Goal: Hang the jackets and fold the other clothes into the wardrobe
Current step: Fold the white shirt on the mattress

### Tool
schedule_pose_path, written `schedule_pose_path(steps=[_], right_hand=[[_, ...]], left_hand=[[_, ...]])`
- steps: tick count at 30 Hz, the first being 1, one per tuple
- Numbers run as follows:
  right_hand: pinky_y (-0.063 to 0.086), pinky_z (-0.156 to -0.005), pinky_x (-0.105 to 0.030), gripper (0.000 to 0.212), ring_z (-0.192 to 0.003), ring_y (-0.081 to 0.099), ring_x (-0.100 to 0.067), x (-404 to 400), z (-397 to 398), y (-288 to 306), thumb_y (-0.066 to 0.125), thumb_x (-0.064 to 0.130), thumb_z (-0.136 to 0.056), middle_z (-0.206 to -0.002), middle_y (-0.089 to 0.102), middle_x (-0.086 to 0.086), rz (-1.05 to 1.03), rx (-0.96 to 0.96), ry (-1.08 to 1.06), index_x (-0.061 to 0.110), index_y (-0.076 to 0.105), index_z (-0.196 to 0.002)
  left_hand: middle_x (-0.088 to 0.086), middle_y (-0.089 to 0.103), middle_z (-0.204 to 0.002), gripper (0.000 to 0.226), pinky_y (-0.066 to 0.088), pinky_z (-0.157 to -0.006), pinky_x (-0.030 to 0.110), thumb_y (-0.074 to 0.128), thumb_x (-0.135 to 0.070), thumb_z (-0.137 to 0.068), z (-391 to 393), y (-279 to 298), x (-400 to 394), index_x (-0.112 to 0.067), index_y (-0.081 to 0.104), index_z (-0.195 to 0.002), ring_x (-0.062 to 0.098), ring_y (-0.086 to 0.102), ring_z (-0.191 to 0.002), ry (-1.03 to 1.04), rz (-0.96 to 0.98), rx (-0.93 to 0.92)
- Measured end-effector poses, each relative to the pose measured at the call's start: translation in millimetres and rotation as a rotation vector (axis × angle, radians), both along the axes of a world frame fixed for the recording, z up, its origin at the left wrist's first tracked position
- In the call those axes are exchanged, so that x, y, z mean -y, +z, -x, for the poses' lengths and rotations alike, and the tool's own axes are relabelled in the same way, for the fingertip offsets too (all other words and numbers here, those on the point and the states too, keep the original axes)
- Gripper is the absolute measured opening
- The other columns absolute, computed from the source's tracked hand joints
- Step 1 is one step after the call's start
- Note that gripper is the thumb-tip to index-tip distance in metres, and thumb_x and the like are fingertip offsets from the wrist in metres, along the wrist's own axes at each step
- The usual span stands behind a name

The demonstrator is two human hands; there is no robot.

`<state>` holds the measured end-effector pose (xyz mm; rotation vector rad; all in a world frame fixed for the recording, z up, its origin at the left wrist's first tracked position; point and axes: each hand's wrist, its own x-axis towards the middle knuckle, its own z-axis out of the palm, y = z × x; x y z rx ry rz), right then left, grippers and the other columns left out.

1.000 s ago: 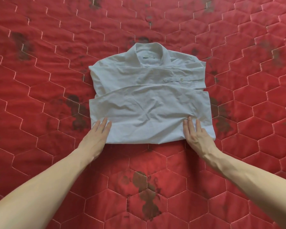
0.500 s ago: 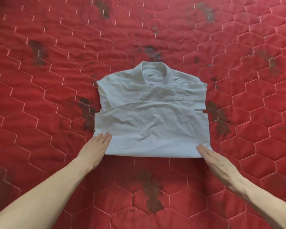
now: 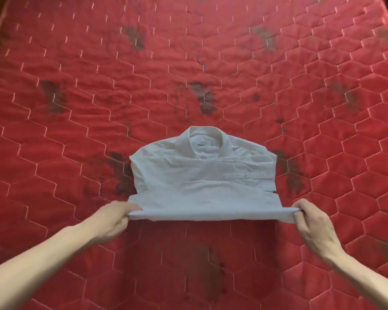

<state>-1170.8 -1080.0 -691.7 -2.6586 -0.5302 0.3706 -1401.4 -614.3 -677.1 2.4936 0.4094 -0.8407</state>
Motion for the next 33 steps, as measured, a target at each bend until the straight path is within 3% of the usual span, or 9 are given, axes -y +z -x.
schedule_pose_path(steps=[4,5,8,10,15,20,26,30,33], right_hand=[[0.044,-0.088,-0.018,0.037,-0.092,0.063,-0.024,-22.3,-31.2,-1.4,0.055,-0.021,-0.089,-0.103,0.067,-0.006,-0.147,0.033,-0.010,0.002,0.064,-0.116],[0.043,-0.091,-0.011,0.040,-0.095,0.063,-0.023,-27.6,-40.0,-4.0,0.056,-0.022,-0.088,-0.108,0.067,-0.007,-0.160,0.060,-0.012,0.001,0.064,-0.121],[0.040,-0.095,-0.004,0.041,-0.102,0.064,-0.018,-46.6,-71.8,-13.8,0.057,-0.016,-0.093,-0.116,0.069,-0.007,-0.233,0.103,-0.070,0.005,0.064,-0.127],[0.040,-0.095,-0.003,0.039,-0.104,0.061,-0.009,-60.7,-92.7,-21.0,0.055,-0.010,-0.098,-0.118,0.068,0.002,-0.280,0.108,-0.098,0.011,0.062,-0.129],[0.048,-0.090,-0.030,0.024,-0.099,0.062,-0.011,-93.2,-139.6,-41.7,0.052,0.011,-0.105,-0.110,0.068,0.009,-0.284,0.064,-0.155,0.021,0.063,-0.123],[0.043,-0.078,-0.020,0.019,-0.092,0.064,-0.013,-122.1,-178.6,-66.2,0.058,0.030,-0.104,-0.094,0.069,0.009,-0.296,0.003,-0.322,0.019,0.071,-0.113],[0.050,-0.090,-0.036,0.024,-0.098,0.065,-0.021,-149.1,-212.7,-98.5,0.055,0.025,-0.104,-0.100,0.069,-0.001,-0.287,-0.025,-0.389,0.009,0.071,-0.112],[0.044,-0.097,-0.037,0.027,-0.116,0.062,-0.033,-156.7,-222.1,-117.2,0.051,0.021,-0.104,-0.117,0.069,-0.012,-0.166,-0.069,-0.433,0.007,0.069,-0.119],[0.034,-0.110,-0.050,0.038,-0.134,0.045,-0.038,-162.4,-209.0,-124.0,0.046,0.024,-0.107,-0.142,0.053,-0.018,0.099,0.109,-0.358,0.011,0.055,-0.142]], left_hand=[[-0.014,0.075,-0.086,0.047,0.054,-0.077,0.036,0.046,0.000,-0.097,-39.7,16.3,-24.4,-0.036,0.076,-0.095,0.006,0.069,-0.082,0.334,0.133,0.111],[-0.017,0.071,-0.077,0.045,0.051,-0.069,0.038,0.048,-0.004,-0.100,-48.3,13.1,-31.9,-0.038,0.074,-0.087,0.003,0.065,-0.072,0.395,0.145,0.158],[-0.019,0.051,-0.055,0.036,0.035,-0.048,0.023,0.056,-0.007,-0.100,-66.8,-3.5,-53.1,-0.030,0.067,-0.075,0.002,0.043,-0.047,0.529,0.193,0.270],[-0.016,0.058,-0.059,0.026,0.037,-0.050,0.016,0.062,-0.007,-0.100,-77.5,-13.5,-62.0,-0.020,0.072,-0.079,-0.001,0.046,-0.051,0.654,0.232,0.328],[0.009,0.076,-0.086,0.019,0.050,-0.064,0.030,0.066,-0.027,-0.101,-103.8,-43.6,-73.3,-0.013,0.076,-0.093,0.010,0.064,-0.071,0.902,0.230,0.412],[0.014,0.067,-0.082,0.028,0.050,-0.068,0.046,0.055,-0.030,-0.106,-134.7,-76.6,-74.5,-0.007,0.070,-0.098,0.022,0.058,-0.075,1.010,0.212,0.483],[-0.002,0.038,-0.071,0.036,0.032,-0.055,0.022,0.046,-0.019,-0.107,-181.6,-110.3,-84.7,-0.006,0.046,-0.073,0.011,0.033,-0.063,1.007,0.077,0.556],[-0.001,0.037,-0.069,0.042,0.028,-0.063,0.034,0.050,-0.022,-0.105,-204.4,-133.3,-94.6,-0.015,0.038,-0.065,0.020,0.037,-0.071,1.075,0.049,0.448],[0.006,0.061,-0.108,0.023,0.040,-0.091,0.036,0.047,-0.029,-0.104,-208.2,-137.7,-81.7,-0.012,0.061,-0.106,0.028,0.051,-0.108,1.168,-0.155,0.419]])
